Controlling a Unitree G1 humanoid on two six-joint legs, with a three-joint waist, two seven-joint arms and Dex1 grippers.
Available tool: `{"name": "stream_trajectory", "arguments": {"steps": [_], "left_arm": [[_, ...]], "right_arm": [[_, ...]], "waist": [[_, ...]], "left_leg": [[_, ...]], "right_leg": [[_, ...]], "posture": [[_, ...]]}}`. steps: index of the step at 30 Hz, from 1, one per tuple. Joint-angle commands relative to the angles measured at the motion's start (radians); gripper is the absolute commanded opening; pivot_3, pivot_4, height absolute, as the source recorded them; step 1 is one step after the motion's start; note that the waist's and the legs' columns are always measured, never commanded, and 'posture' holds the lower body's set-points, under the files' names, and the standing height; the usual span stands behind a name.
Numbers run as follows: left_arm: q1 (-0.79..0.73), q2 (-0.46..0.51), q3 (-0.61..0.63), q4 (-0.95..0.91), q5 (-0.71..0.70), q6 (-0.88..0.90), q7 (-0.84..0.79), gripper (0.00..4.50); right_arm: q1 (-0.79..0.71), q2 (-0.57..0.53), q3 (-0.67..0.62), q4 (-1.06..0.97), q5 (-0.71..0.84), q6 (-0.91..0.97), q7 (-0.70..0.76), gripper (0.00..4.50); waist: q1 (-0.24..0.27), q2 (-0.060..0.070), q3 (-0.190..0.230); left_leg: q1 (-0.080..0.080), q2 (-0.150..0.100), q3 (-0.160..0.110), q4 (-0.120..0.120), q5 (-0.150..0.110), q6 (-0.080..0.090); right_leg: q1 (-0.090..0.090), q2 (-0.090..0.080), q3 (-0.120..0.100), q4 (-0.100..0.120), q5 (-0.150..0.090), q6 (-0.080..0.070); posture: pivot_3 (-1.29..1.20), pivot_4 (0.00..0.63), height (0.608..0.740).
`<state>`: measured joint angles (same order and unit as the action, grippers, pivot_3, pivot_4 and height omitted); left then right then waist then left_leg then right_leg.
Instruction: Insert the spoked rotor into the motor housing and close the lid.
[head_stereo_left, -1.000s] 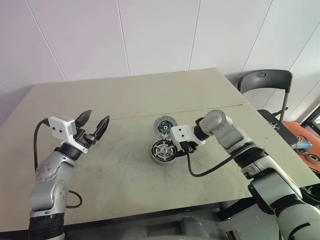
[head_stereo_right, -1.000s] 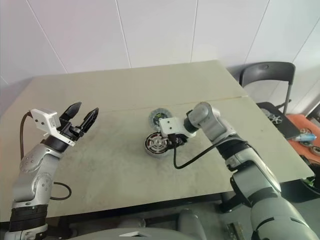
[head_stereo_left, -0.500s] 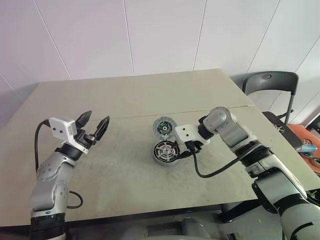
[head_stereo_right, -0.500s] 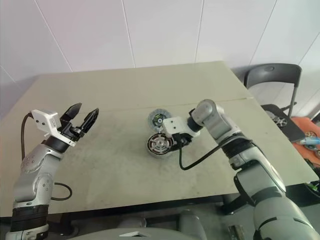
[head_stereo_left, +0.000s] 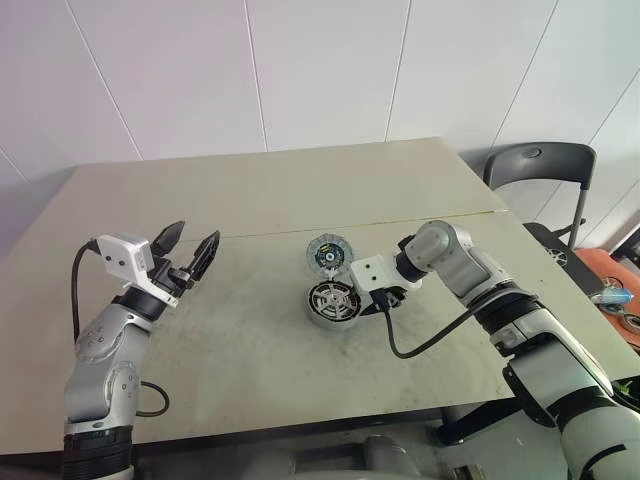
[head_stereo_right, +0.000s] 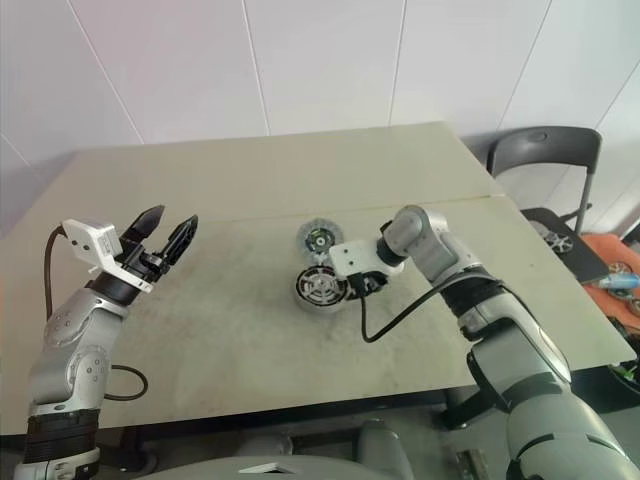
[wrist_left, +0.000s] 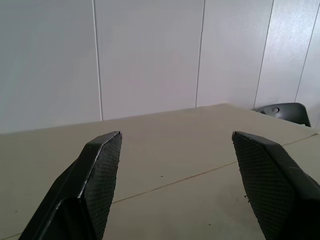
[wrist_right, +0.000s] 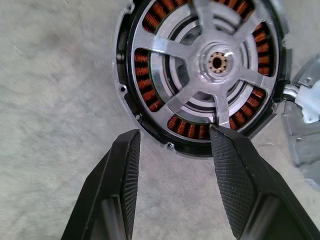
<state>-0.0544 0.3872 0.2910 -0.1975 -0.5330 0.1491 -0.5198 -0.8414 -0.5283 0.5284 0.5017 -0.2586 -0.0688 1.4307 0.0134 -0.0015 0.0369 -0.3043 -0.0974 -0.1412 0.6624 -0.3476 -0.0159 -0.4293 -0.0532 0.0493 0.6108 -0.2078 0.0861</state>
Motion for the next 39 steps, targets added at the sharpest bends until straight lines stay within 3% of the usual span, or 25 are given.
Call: {"name": "stream_trajectory", "arguments": {"steps": [1, 7, 8, 24, 31, 36, 39], "left_arm": [[-0.022, 0.006, 0.021, -0.015, -0.012, -0.005, 0.001, 3.74], [-0.028, 0.008, 0.020, -0.013, -0.015, -0.003, -0.001, 3.74], [-0.028, 0.008, 0.020, -0.013, -0.015, -0.003, -0.001, 3.74], [-0.031, 0.003, 0.015, -0.013, -0.013, -0.001, 0.002, 3.74], [-0.033, 0.000, 0.012, -0.009, -0.010, -0.003, 0.002, 3.74], [-0.033, -0.005, 0.004, -0.004, -0.005, -0.006, -0.001, 3.74], [-0.033, -0.008, -0.001, -0.005, -0.003, -0.005, -0.002, 3.74]], "right_arm": [[0.006, 0.003, 0.012, -0.027, -0.004, -0.001, 0.014, 1.89], [0.027, 0.000, 0.012, -0.080, 0.010, 0.018, 0.039, 0.13], [0.031, 0.000, 0.011, -0.088, 0.011, 0.021, 0.039, 0.05], [0.030, 0.022, -0.005, -0.135, 0.048, 0.093, 0.035, 0.05], [0.039, 0.013, -0.026, -0.207, 0.116, 0.208, 0.095, 2.35], [0.023, 0.063, -0.108, -0.208, 0.221, 0.322, 0.060, 2.35], [-0.041, 0.125, -0.238, -0.131, 0.302, 0.464, -0.073, 2.35]], "waist": [[0.000, 0.000, 0.000], [0.001, 0.000, 0.000], [0.003, 0.000, 0.000], [0.000, 0.000, 0.000], [0.001, 0.000, 0.000], [0.000, 0.000, 0.001], [-0.001, 0.001, 0.001]], "left_leg": [[0.000, 0.000, 0.000, 0.000, 0.000, 0.000], [0.000, 0.001, 0.000, 0.000, 0.000, 0.000], [0.000, 0.001, 0.000, 0.000, 0.000, 0.000], [0.000, 0.001, 0.000, 0.000, 0.000, 0.000], [-0.001, 0.001, 0.000, 0.000, -0.001, -0.001], [0.000, 0.003, 0.000, 0.000, -0.001, -0.001], [0.000, 0.004, 0.000, 0.000, -0.001, -0.001]], "right_leg": [[0.000, 0.000, 0.000, 0.000, 0.000, 0.000], [0.000, 0.001, 0.000, 0.000, 0.000, 0.000], [0.000, 0.001, 0.000, 0.000, 0.000, 0.000], [0.000, 0.002, 0.000, -0.001, 0.000, 0.000], [0.000, 0.002, 0.000, -0.002, 0.000, 0.000], [0.000, 0.003, 0.000, -0.001, 0.000, 0.000], [0.000, 0.004, 0.000, -0.001, 0.000, 0.000]], "posture": [[0.00, 0.000, 0.740], [0.00, 0.000, 0.740], [0.00, 0.000, 0.740], [0.00, 0.000, 0.740], [0.00, 0.000, 0.740], [0.00, 0.000, 0.740], [0.00, 0.000, 0.740]]}}
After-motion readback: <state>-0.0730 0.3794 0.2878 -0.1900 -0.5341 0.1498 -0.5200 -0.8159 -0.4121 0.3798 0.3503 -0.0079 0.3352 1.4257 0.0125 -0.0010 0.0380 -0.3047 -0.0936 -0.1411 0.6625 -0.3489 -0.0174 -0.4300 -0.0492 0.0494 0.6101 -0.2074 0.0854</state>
